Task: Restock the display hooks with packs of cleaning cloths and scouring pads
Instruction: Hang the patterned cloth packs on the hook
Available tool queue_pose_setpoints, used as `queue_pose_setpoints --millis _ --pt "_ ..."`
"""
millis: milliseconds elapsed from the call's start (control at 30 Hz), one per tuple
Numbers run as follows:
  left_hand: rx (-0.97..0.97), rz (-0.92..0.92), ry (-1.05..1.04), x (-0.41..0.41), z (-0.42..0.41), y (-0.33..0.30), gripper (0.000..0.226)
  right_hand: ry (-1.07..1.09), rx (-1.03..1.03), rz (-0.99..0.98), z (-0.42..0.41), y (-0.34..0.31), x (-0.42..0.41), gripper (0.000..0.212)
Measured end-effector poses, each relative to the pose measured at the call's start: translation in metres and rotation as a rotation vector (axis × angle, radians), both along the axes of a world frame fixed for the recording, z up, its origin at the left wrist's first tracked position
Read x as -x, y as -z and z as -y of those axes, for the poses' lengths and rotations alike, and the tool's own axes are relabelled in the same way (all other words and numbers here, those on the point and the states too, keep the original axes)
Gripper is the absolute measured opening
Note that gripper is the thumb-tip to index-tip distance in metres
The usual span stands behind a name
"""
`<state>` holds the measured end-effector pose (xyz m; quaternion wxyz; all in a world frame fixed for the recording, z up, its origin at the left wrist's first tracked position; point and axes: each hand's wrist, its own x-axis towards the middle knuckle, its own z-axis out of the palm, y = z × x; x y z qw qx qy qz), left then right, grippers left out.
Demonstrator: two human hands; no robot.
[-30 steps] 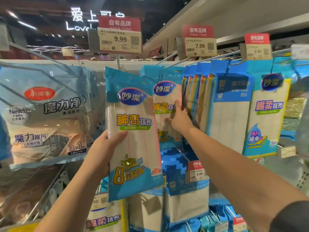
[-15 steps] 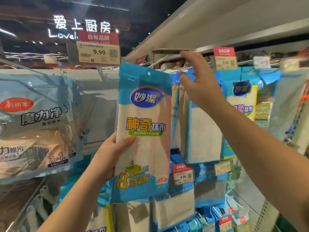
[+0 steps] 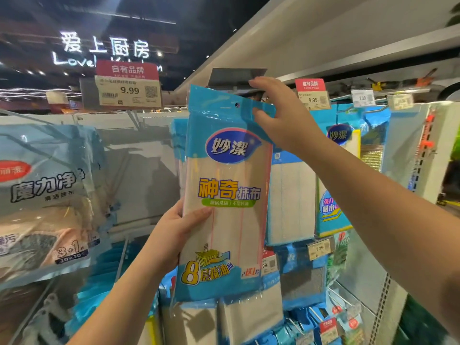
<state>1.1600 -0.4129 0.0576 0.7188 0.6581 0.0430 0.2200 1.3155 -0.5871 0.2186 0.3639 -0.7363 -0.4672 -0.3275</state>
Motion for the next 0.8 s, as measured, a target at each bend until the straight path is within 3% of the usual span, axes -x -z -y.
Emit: queue_pose_setpoints --millis 800 --pt "0.177 -0.010 0.093 -0.014 0.011 -0.011 0.044 0.003 -0.007 0.002 0.003 -0.005 -0.003 0.045"
